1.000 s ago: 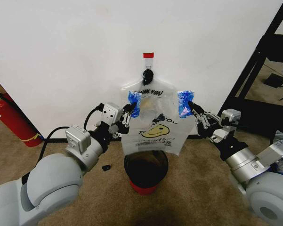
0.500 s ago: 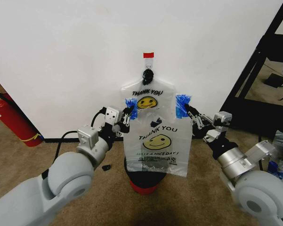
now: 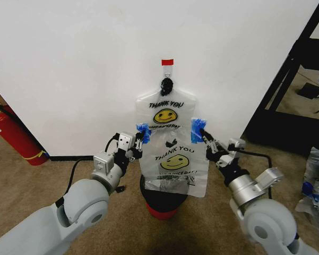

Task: Pick up the garbage bag from the wall and place it over the trash bin.

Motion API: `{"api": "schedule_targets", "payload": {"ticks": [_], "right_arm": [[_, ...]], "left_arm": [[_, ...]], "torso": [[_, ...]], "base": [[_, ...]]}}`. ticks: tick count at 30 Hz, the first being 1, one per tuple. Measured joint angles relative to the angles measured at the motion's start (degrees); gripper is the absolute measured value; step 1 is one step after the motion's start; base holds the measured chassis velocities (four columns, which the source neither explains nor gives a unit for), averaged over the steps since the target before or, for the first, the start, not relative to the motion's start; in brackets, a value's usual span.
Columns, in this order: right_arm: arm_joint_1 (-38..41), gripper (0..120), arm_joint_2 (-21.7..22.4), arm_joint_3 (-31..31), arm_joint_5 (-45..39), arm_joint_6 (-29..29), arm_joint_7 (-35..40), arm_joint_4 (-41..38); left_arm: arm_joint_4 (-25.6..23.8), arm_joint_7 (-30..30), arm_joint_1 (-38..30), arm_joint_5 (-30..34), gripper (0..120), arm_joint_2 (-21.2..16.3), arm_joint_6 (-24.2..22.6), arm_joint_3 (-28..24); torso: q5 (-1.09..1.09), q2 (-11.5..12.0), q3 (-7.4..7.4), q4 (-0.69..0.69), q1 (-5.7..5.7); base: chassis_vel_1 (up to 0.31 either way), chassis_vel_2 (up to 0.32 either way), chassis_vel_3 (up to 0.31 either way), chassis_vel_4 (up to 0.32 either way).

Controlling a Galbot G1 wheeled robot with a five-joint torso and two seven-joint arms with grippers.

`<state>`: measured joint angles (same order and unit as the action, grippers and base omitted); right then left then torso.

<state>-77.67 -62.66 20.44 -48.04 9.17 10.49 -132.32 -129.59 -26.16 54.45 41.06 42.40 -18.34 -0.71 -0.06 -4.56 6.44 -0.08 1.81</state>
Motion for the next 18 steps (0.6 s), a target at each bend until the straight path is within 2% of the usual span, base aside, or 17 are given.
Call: {"api": "schedule_targets", "payload": {"ticks": [4,12,18], "right_arm": [[-0.82,0,-1.02,-0.55,0.02,-0.74,-0.17,1.57],[-1.84,0,-5.1,-5.49,4.09,-2.86,-1.97,7.54],[-3.44,0,-5.5,-6.38,6.72,-3.7,-2.33,10.37]], "left_arm": [[0.47,0.49,2.96,-1.42,0,0.0,1.04,1.14],[3.71,0.72,9.25,-5.62,0,4.43,3.41,2.24],[5.02,0.75,15.08,-8.32,0,6.98,4.92,3.21]], "torso": [[0.01,0.0,0.0,0.0,0.0],[0.01,0.0,0.0,-0.01,0.0],[0.0,0.0,0.0,0.0,0.0]], "base": [[0.0,0.0,0.0,0.0],[0.0,0.0,0.0,0.0],[0.0,0.0,0.0,0.0]]}}
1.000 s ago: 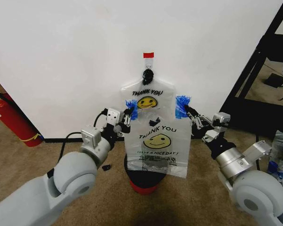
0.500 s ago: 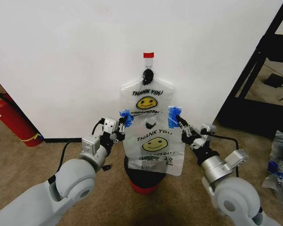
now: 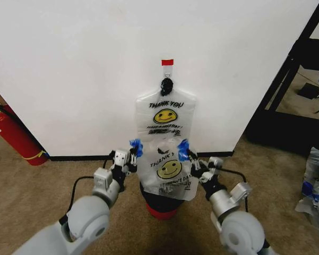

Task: Pick up the garbage bag from the wall and place it over the trash bin.

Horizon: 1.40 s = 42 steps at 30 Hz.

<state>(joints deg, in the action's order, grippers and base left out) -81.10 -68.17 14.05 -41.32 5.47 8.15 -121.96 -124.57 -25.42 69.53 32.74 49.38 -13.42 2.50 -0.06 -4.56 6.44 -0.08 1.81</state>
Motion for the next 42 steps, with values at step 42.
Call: {"api": "schedule_targets", "payload": {"ticks": [42], "right_arm": [[-15.24,0,2.58,1.21,-8.5,8.91,11.58,-11.0]], "left_arm": [[-1.23,-1.48,15.8,-9.81,0,3.1,4.31,-3.64]], "torso": [[0.0,-0.01,0.0,0.0,-0.01]], "base": [[0.0,0.0,0.0,0.0]]}}
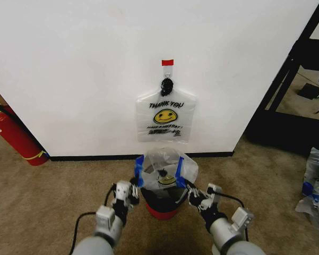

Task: Pick up the garbage bag from the wall and place it over the trash bin.

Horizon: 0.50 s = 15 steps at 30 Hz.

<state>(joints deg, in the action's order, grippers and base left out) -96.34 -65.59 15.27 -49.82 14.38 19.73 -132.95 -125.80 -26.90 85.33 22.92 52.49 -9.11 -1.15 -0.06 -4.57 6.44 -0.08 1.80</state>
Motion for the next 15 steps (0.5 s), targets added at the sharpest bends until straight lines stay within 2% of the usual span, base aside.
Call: {"api": "schedule_targets", "payload": {"ticks": [6,15], "right_arm": [[-2.77,0,2.52,1.53,-0.95,6.59,6.1,-3.75],[-1.27,0,2.77,1.89,-2.13,10.69,10.61,-1.71]], "left_arm": [[0.69,-0.96,1.8,-0.59,0,-0.4,-0.53,0.07],[1.64,-1.17,3.7,-1.15,0,0.11,-0.71,-0.36]], "torso": [[0.01,0.0,0.0,-0.02,0.0],[0.01,0.01,0.0,0.0,0.0]], "base": [[0.0,0.0,0.0,0.0],[0.0,0.0,0.0,0.0]]}}
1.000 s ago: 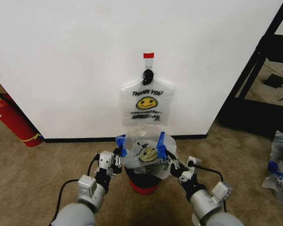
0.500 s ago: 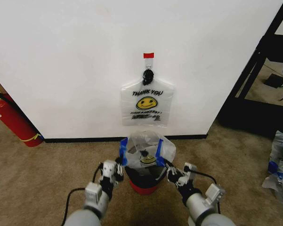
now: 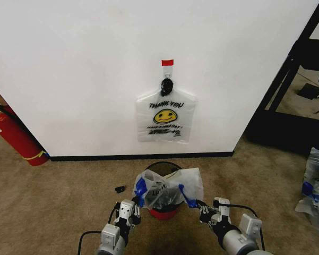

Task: Pick up the garbage bag from the wall and place it over the trash bin.

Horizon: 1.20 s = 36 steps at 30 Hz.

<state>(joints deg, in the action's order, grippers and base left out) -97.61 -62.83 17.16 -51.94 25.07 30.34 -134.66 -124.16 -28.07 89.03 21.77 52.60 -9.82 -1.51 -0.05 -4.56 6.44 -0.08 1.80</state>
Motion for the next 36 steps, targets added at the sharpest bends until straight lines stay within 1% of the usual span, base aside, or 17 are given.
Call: {"api": "schedule_targets", "payload": {"ticks": [5,9,13,15,16,18,19,24,30,36], "right_arm": [[0.52,0,-0.2,0.35,-0.09,1.01,1.04,0.97],[3.35,0,-1.24,0.5,-0.31,0.16,1.23,4.56],[4.86,0,-1.9,0.55,-0.65,-0.16,1.31,6.97],[5.13,0,-2.08,0.56,-0.82,-0.18,1.47,7.55],[4.99,0,-2.22,0.56,-0.95,-0.18,1.49,7.8],[4.5,0,-2.2,0.55,-0.99,-0.18,1.47,7.38],[4.24,0,-2.13,0.59,-1.15,-0.18,1.46,6.67],[3.95,0,-1.89,0.78,-2.21,0.07,1.66,4.39],[4.2,0,-2.03,0.51,-2.09,0.58,2.01,6.18],[4.4,0,-2.16,0.37,-2.0,0.97,2.04,6.98]], "left_arm": [[1.1,0.0,-0.26,0.01,0,-0.15,-0.15,-0.07],[3.38,-0.36,-3.33,0.97,0,0.87,-0.79,-0.96],[4.26,-0.49,-4.25,1.46,0,0.96,-1.26,-1.43],[4.29,-0.49,-4.11,1.51,0,0.73,-1.32,-1.51],[3.71,-0.49,-2.83,1.52,0,-0.15,-1.41,-1.41],[2.83,-0.47,-1.86,1.45,0,-0.74,-1.42,-1.08],[1.77,-0.46,-1.06,1.39,0,-1.14,-1.44,-0.67],[-0.23,-0.39,-0.64,1.35,0,-1.87,-1.79,-0.05],[1.18,-0.37,-0.39,0.75,0,-1.93,-1.92,-1.16],[1.95,-0.11,-0.05,0.46,0,-2.1,-1.86,-1.18]], "torso": [[0.0,0.0,0.0,0.0,0.0],[-0.01,0.0,0.0,-0.01,0.0],[0.0,0.0,0.0,-0.01,0.0],[-0.01,0.0,0.0,0.0,0.0],[0.0,0.0,0.0,0.0,0.0],[0.0,0.0,0.0,0.0,0.0],[0.0,0.0,0.0,0.0,0.0],[0.0,0.0,0.0,-0.01,0.0],[0.0,0.0,0.0,0.0,0.0],[0.0,0.0,0.0,0.0,0.0]], "base": [[0.0,0.0,0.0,0.0],[0.0,0.0,0.0,0.0],[0.0,0.0,0.0,0.0],[0.0,0.0,0.0,0.0],[0.0,0.0,0.0,0.0],[0.0,0.0,0.0,0.0],[0.0,0.0,0.0,0.0],[0.0,0.0,0.0,0.0],[0.0,0.0,0.0,0.0],[0.0,0.0,0.0,0.0]]}}
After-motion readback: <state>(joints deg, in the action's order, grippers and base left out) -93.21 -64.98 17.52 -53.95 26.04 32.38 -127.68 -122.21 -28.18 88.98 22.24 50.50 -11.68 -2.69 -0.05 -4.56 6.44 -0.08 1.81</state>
